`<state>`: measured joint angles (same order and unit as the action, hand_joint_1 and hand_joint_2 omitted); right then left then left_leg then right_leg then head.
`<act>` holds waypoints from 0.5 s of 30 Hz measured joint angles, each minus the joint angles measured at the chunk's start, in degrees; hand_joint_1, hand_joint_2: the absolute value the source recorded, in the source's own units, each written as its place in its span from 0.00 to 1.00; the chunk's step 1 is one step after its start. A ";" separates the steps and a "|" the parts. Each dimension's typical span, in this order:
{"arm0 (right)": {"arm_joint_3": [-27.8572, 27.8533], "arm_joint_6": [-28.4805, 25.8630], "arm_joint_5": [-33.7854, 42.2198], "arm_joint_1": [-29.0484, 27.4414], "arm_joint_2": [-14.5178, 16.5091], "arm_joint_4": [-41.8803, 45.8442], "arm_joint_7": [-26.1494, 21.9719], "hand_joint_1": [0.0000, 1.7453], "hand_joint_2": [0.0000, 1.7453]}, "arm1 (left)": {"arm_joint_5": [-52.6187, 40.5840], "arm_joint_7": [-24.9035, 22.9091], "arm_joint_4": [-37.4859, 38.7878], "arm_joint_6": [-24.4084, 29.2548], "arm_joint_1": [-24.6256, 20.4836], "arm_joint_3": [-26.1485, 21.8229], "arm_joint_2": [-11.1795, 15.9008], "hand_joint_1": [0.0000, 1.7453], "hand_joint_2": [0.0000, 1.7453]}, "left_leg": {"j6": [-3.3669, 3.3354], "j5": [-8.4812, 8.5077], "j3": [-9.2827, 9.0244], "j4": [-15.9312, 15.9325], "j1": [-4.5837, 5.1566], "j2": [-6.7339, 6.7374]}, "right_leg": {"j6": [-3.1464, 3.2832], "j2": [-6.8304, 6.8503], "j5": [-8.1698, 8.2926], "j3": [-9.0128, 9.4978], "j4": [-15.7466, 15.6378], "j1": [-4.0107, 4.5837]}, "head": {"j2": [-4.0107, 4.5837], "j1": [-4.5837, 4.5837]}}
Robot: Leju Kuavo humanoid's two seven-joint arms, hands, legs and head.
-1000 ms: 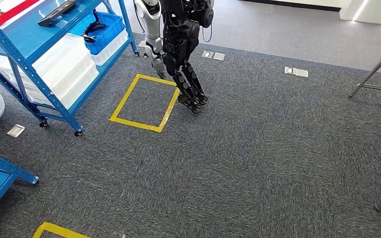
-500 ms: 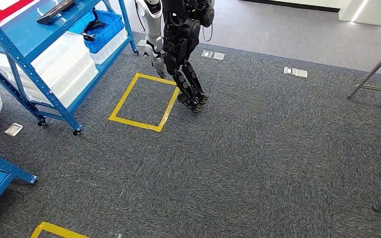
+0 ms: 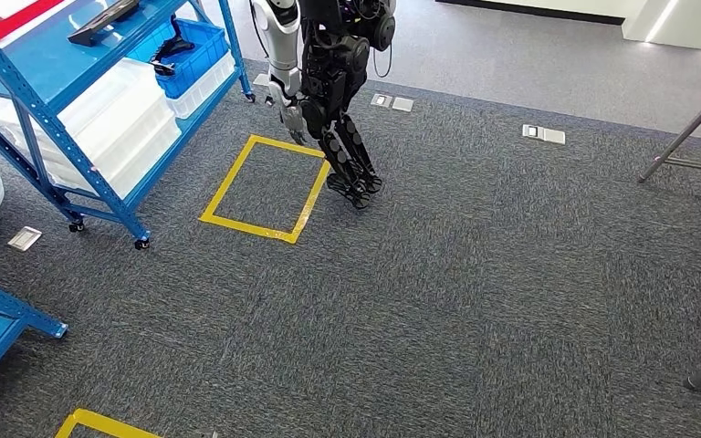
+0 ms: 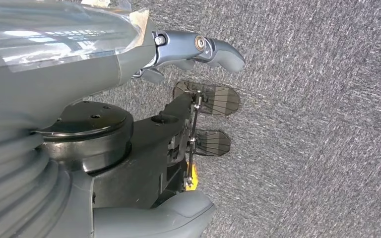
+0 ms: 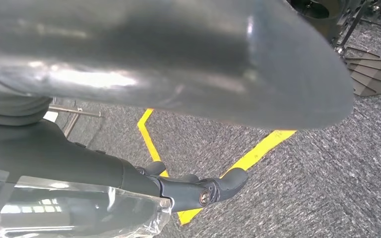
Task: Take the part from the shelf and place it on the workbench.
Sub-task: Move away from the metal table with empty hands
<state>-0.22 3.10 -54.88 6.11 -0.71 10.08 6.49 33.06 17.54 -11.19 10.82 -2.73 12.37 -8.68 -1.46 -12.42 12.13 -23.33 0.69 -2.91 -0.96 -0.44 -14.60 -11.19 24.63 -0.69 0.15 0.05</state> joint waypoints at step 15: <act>0.02 0.22 -2.01 1.08 0.34 0.02 -0.07 0.00 0.00 | 1.36 0.32 0.01 1.34 0.19 -1.68 -0.69 0.00 1.00 | 0.00 0.00 -0.03 -0.01 0.00 0.00 | 0.00 0.00 0.00 0.03 0.00 0.00 | 0.00 0.01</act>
<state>-0.20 3.32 -56.89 7.18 -0.37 10.10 6.43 34.42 17.86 -11.19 12.17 -2.54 10.69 -9.38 -1.46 -12.42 12.10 -23.34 0.69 -2.91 -0.95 -0.44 -14.60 -11.16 24.63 -0.69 0.15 0.05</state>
